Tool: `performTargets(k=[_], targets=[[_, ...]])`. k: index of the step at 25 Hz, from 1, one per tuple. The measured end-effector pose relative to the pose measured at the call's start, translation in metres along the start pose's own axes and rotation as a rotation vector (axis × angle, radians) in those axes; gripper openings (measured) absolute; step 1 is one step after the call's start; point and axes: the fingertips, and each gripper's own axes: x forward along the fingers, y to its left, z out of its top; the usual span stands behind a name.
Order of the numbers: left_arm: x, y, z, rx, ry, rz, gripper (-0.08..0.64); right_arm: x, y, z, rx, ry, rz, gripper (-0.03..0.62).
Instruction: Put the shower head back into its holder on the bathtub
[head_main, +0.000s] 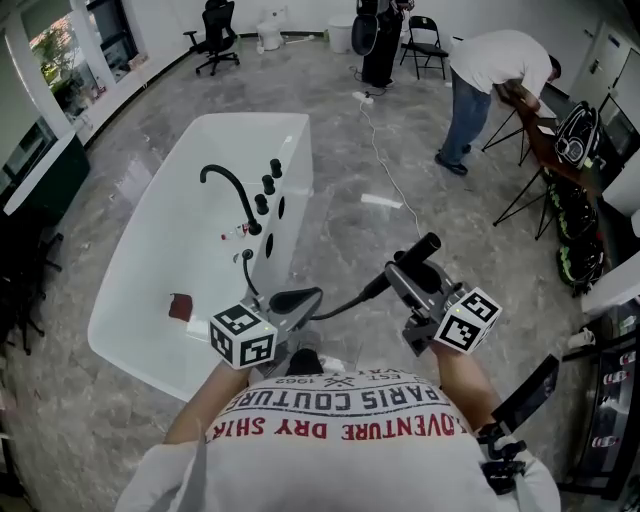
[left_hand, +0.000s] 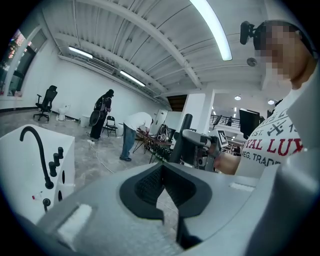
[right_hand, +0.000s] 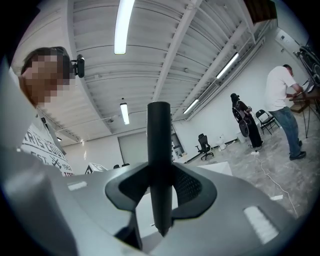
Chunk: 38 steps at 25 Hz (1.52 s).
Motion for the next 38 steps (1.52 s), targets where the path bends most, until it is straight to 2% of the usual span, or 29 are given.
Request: performTargets(k=[8, 14, 18, 20, 21, 23, 26, 29, 33, 38], targets=[[0.021, 0.045, -0.016, 0.047, 0.09, 0.012, 0.003, 0.017, -0.026, 0.009, 0.039, -0.025, -0.029, 0.135], [0.029, 0.074, -0.04, 0.063, 0.142, 0.054, 0.005, 0.023, -0.033, 0.013, 0.041, -0.024, -0.045, 0.135], [0.034, 0.086, -0.055, 0.126, 0.202, 0.052, 0.006, 0.029, -0.035, 0.019, 0.043, -0.02, -0.046, 0.135], [0.038, 0.083, -0.07, 0.143, 0.228, 0.036, 0.017, 0.027, -0.033, 0.019, 0.041, -0.013, -0.049, 0.135], [0.04, 0.082, -0.08, 0.149, 0.242, 0.023, 0.073, 0.026, -0.032, 0.019, 0.039, -0.009, -0.05, 0.135], [0.045, 0.081, -0.099, 0.17, 0.277, 0.003, 0.106, 0.025, -0.03, 0.02, 0.035, -0.004, -0.051, 0.135], [0.051, 0.087, -0.134, 0.224, 0.349, -0.014, 0.138, 0.023, -0.026, 0.02, 0.035, -0.003, -0.056, 0.135], [0.057, 0.096, -0.169, 0.243, 0.418, -0.028, 0.17, 0.019, -0.024, 0.018, 0.039, -0.001, -0.067, 0.135], [0.072, 0.111, -0.196, 0.24, 0.47, -0.028, 0.192, 0.018, -0.027, 0.025, 0.044, 0.002, -0.078, 0.135], [0.094, 0.122, -0.234, 0.29, 0.564, -0.046, 0.192, 0.011, -0.029, 0.034, 0.047, -0.002, -0.087, 0.135]])
